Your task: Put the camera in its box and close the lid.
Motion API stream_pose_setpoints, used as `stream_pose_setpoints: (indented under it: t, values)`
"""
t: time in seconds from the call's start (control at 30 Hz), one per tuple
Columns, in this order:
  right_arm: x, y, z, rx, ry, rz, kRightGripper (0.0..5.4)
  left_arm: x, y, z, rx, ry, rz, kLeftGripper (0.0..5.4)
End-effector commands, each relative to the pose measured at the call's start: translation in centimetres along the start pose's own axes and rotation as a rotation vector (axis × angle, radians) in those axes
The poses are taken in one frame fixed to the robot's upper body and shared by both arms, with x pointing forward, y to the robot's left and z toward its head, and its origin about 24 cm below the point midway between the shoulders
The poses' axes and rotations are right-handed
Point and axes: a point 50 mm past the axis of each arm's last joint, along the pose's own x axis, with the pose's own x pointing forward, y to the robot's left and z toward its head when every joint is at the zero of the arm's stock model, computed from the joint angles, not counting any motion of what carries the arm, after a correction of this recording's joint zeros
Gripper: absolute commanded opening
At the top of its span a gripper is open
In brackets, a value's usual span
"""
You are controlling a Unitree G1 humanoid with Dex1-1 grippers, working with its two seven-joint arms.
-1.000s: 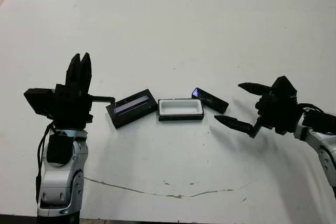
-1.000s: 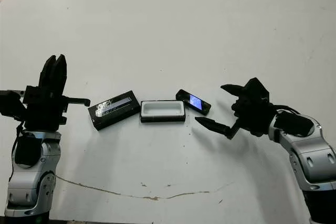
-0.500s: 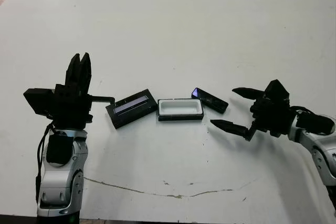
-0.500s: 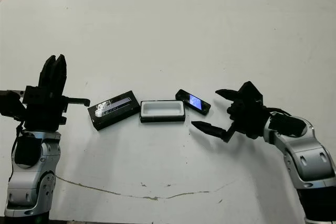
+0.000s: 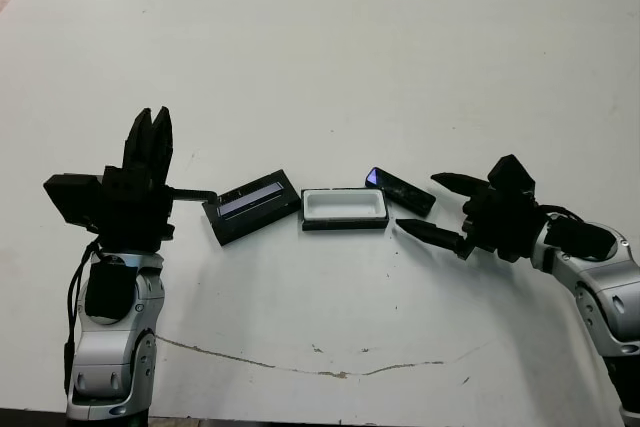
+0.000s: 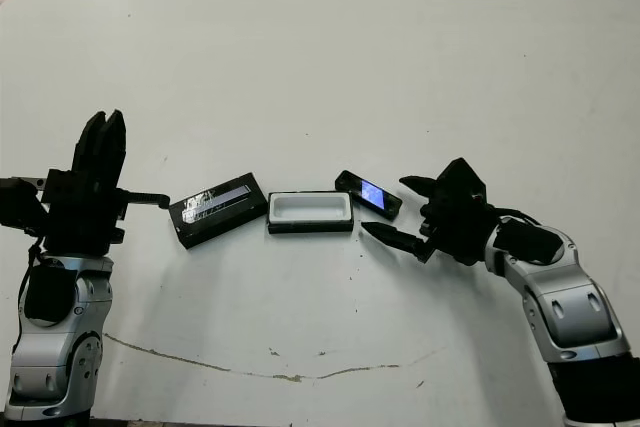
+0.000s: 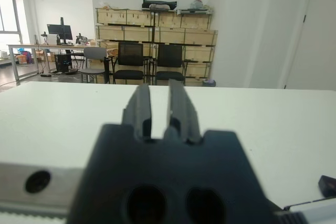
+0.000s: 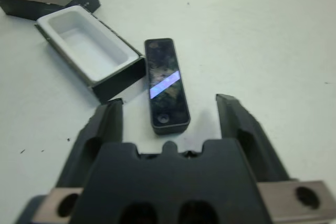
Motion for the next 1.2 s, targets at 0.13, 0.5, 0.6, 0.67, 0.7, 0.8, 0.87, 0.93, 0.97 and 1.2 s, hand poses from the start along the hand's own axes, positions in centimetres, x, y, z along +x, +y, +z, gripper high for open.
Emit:
stream_pose_setpoints:
  t: [0.13, 0.5, 0.6, 0.67, 0.7, 0.8, 0.87, 0.93, 0.97, 1.2]
  values:
    - [0.1, 0.4, -1.0, 0.016, -0.002, -0.035, 1.86, -0.5, 0.6, -0.5, 0.034, 0.029, -0.001, 0.00]
    - [0.0, -0.2, -0.6, -0.023, 0.024, -0.019, 0.00, -0.4, 0.7, -0.3, 0.032, 0.021, 0.007, 0.00]
    - [-0.1, -0.5, -0.6, -0.017, 0.019, 0.011, 0.00, -0.3, 0.7, -0.3, 0.029, 0.019, 0.009, 0.00]
    - [-0.2, -0.7, -0.4, -0.025, 0.021, 0.030, 0.00, -0.3, 0.6, -0.3, 0.029, 0.022, 0.011, 0.00]
    - [-0.3, -0.8, -0.4, -0.028, 0.024, 0.037, 0.00, -0.3, 0.6, -0.3, 0.029, 0.022, 0.011, 0.00]
    - [-0.4, -1.1, -0.3, -0.040, 0.017, 0.060, 0.00, -0.3, 0.5, -0.3, 0.018, 0.023, 0.011, 0.00]
    - [-0.5, -1.4, -0.1, -0.044, 0.019, 0.060, 0.00, -0.2, 0.5, -0.3, 0.017, 0.025, 0.013, 0.00]
    - [-0.7, -1.9, 0.1, -0.022, -0.004, 0.052, 0.00, -0.2, 0.4, -0.3, 0.005, 0.028, 0.016, 0.00]
    - [-0.8, -2.2, 0.3, -0.008, -0.023, 0.041, 0.00, -0.1, 0.4, -0.3, -0.004, 0.031, 0.018, 0.00]
    - [-1.7, -4.5, 2.0, 0.094, -0.165, -0.042, 0.00, -0.1, 0.4, -0.3, 0.010, 0.031, 0.012, 0.00]
